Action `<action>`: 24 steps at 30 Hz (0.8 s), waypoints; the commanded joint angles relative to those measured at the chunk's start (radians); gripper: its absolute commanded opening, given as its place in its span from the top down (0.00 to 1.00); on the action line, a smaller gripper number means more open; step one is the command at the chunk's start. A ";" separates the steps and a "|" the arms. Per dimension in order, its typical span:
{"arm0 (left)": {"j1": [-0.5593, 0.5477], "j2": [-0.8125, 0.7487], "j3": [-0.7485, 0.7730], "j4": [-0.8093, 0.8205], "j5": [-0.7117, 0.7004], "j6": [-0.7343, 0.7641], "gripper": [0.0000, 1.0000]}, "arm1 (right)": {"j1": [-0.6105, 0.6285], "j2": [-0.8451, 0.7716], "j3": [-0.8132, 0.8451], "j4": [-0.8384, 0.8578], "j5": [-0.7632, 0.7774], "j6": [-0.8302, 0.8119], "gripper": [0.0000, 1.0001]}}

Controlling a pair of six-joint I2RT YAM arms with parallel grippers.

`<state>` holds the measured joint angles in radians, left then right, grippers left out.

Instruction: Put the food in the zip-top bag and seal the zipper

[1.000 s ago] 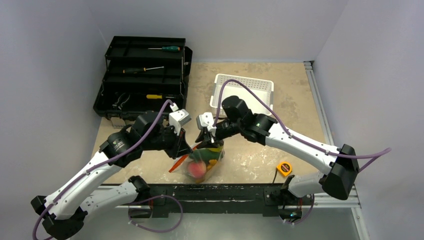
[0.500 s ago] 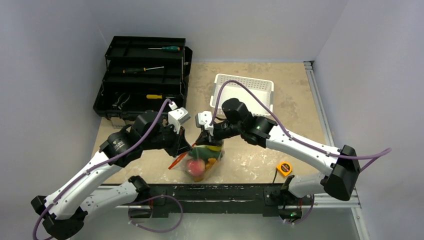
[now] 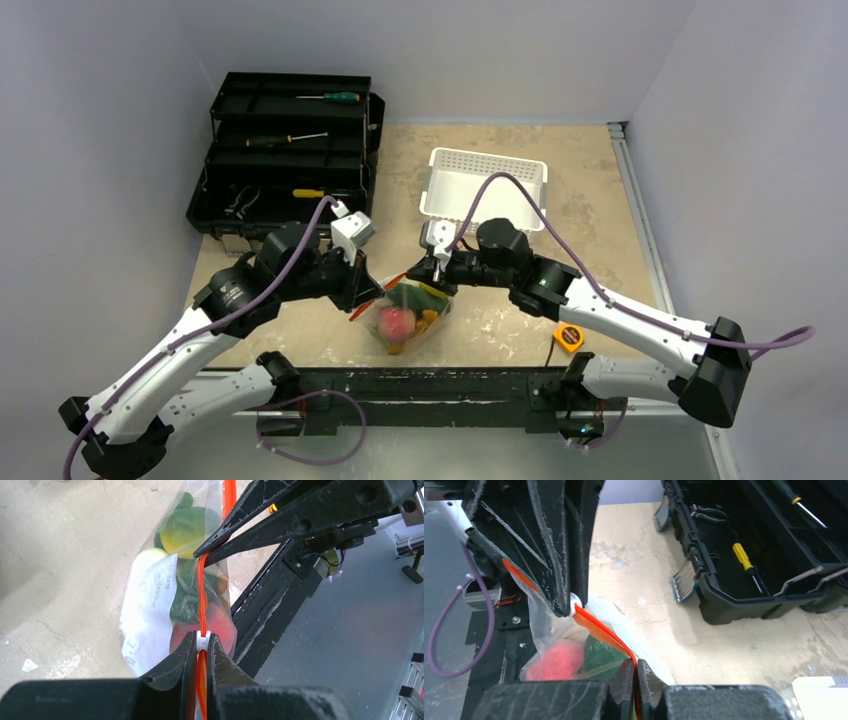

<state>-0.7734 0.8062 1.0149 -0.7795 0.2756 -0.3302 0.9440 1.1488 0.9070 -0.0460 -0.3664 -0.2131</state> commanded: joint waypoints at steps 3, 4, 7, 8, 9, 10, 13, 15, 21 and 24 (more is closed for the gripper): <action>-0.003 -0.045 0.002 -0.035 0.004 -0.013 1.00 | -0.024 -0.104 -0.077 0.040 0.268 0.054 1.00; -0.003 -0.049 0.004 -0.041 0.000 -0.011 1.00 | -0.024 -0.119 -0.087 0.040 0.280 0.055 1.00; -0.003 -0.057 0.010 -0.060 -0.006 -0.005 1.00 | -0.024 -0.154 -0.108 0.030 0.311 0.060 1.00; -0.003 -0.059 0.011 -0.064 -0.008 -0.003 1.00 | -0.024 -0.162 -0.110 0.021 0.322 0.062 1.00; -0.003 -0.062 0.011 -0.070 -0.010 -0.001 1.00 | -0.022 -0.169 -0.111 0.010 0.333 0.065 1.00; -0.003 -0.067 0.011 -0.076 -0.013 0.001 1.00 | -0.023 -0.175 -0.112 0.001 0.347 0.068 1.00; -0.004 -0.078 0.012 -0.091 -0.032 0.008 1.00 | -0.024 -0.193 -0.110 -0.033 0.366 0.069 1.00; -0.003 -0.083 0.011 -0.101 -0.042 0.013 1.00 | -0.024 -0.199 -0.104 -0.058 0.394 0.066 1.00; -0.003 -0.086 0.016 -0.115 -0.053 0.022 1.00 | -0.023 -0.203 -0.080 -0.110 0.378 0.063 1.00; -0.003 -0.085 0.025 -0.114 -0.054 0.018 0.94 | -0.022 -0.182 -0.068 -0.117 0.372 0.064 1.00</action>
<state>-0.7742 0.7403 1.0149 -0.8333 0.2302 -0.3222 0.9436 0.9657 0.7986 -0.1085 -0.0990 -0.1444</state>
